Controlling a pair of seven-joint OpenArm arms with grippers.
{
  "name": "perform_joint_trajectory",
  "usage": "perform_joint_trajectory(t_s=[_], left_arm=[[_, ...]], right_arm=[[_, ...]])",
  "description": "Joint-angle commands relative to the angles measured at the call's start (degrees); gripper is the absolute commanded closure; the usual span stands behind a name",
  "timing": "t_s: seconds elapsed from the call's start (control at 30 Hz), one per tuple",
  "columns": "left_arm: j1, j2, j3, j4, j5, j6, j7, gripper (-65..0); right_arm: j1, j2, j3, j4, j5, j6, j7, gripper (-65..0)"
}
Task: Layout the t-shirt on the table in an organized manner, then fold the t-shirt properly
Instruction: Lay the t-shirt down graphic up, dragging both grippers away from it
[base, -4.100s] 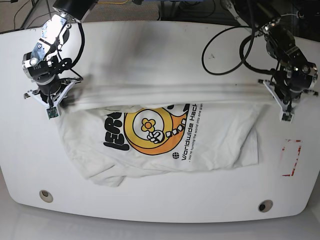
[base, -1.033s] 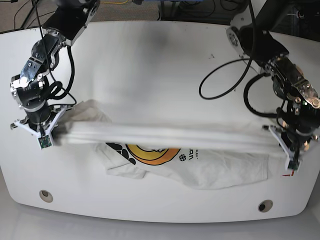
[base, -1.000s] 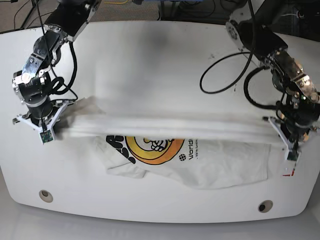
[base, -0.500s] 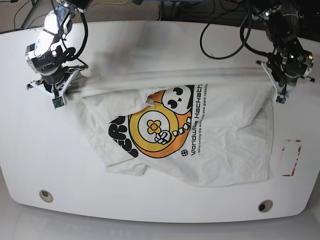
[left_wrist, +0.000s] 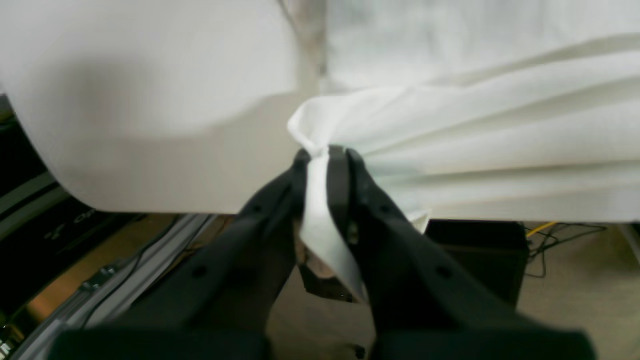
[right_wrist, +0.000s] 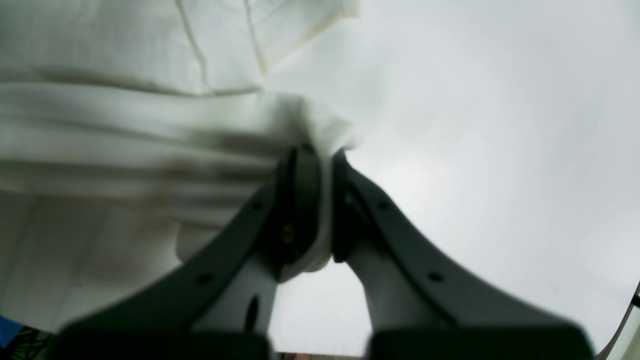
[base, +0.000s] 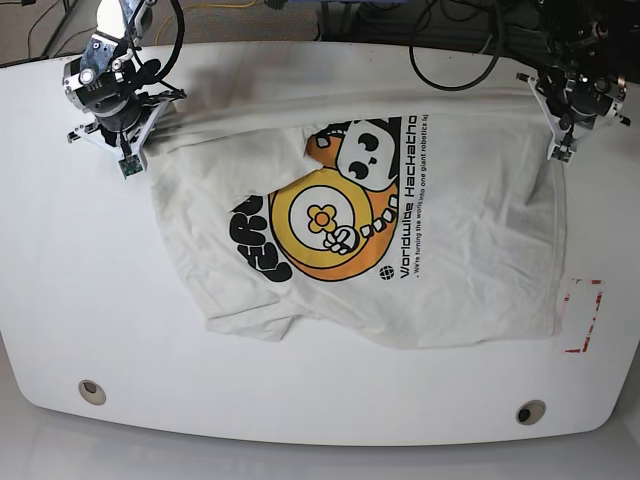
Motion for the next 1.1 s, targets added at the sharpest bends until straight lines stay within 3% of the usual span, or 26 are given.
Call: perform_joint_trajectory(t_s=[0.0, 0.27, 0.37, 0.6, 1.07], left_arm=[[-2.1, -1.0, -1.5, 1.2, 2.2, 0.1, 0.4, 0.0], [-13.4, -2.6, -1.8, 1.1, 2.4, 0.1, 0.6, 0.0], [-15.5, -3.2, -1.7, 1.0, 2.5, 0.1, 1.4, 0.0], [-12.0, -6.5, -1.8, 1.1, 2.1, 0.1, 3.6, 0.0], [-2.5, -6.5, -5.0, 1.1, 2.1, 0.1, 3.3, 0.0]], right_arm=[[0.5, 1.1, 0.6, 1.0, -1.5, -0.8, 0.6, 0.0], [6.3, 1.7, 0.6, 1.1, -2.0, -0.8, 0.3, 0.0], [7.9, 3.4, 0.5, 1.1, -2.0, -0.8, 0.1, 0.0], [6.1, 4.1, 0.6, 1.1, -2.0, -0.8, 0.1, 0.0], [-0.1, 2.7, 0.6, 1.1, -1.9, -0.8, 0.1, 0.0]])
